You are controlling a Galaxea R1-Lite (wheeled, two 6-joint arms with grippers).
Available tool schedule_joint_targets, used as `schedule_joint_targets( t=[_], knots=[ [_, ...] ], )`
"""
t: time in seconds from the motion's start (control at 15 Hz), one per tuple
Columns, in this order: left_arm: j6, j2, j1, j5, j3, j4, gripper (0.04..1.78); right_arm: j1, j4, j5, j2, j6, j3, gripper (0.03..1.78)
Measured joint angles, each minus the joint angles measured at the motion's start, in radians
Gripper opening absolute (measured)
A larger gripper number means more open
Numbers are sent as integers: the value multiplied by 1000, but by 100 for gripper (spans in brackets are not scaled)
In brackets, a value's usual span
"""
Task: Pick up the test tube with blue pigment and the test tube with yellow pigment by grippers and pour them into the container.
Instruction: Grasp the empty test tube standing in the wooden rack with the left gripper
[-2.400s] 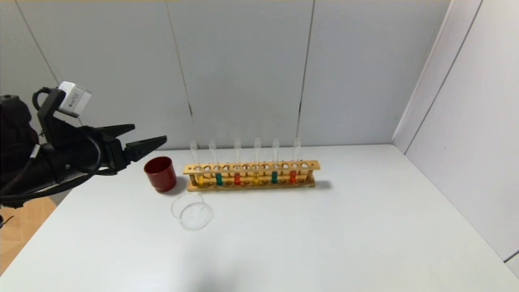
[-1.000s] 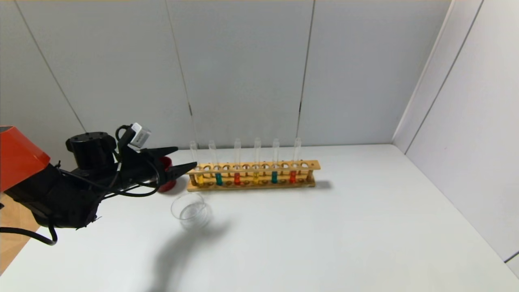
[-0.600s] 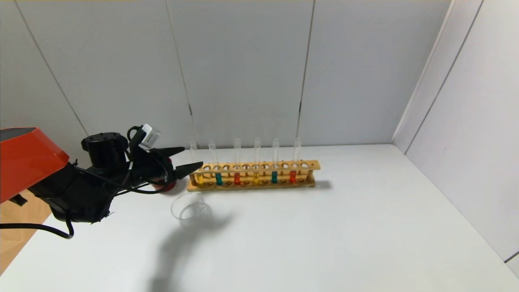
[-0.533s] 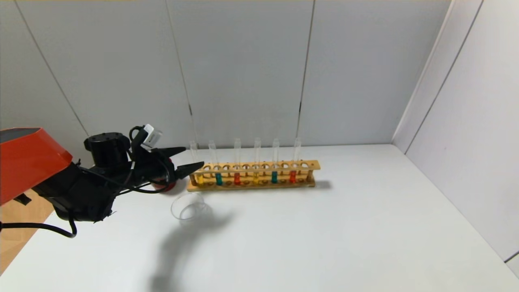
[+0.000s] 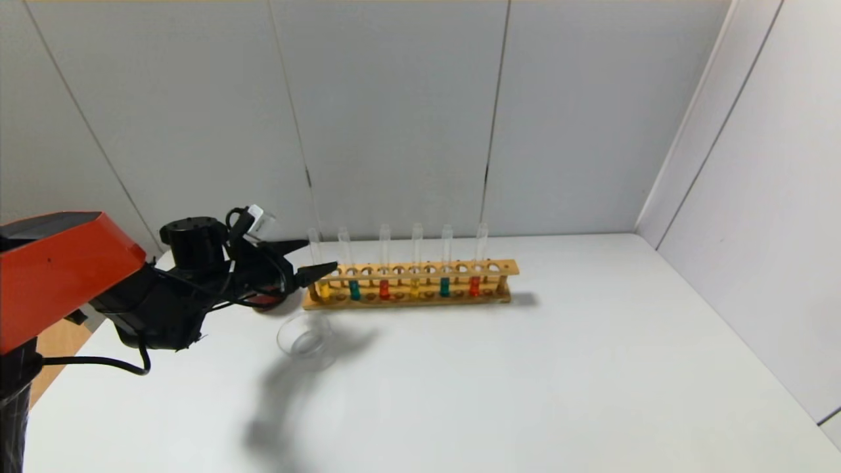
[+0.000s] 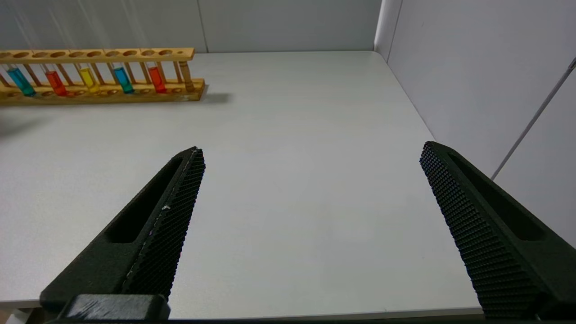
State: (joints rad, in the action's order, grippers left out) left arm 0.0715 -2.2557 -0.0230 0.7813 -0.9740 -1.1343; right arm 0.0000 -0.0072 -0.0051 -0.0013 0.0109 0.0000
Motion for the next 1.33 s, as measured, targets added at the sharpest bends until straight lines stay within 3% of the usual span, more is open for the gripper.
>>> schedule_joint_targets(
  t=[0.27,0.4,0.6,0.87,1.0,1.33],
  knots=[
    [-1,-24,-1,-10,-32,17,174,0,0,0,0,0,0,175],
    [-2,-29,-1,-10,-41,20,166,0,0,0,0,0,0,175],
    [-4,-37,-16,-12,-64,35,135,0,0,0,0,0,0,175],
    [-5,-43,-27,-13,-70,35,63,0,0,0,0,0,0,175],
    [-3,-44,-29,-14,-70,34,37,0,0,0,0,0,0,175],
    [-5,-41,-28,-15,-69,31,33,0,0,0,0,0,0,175]
  ],
)
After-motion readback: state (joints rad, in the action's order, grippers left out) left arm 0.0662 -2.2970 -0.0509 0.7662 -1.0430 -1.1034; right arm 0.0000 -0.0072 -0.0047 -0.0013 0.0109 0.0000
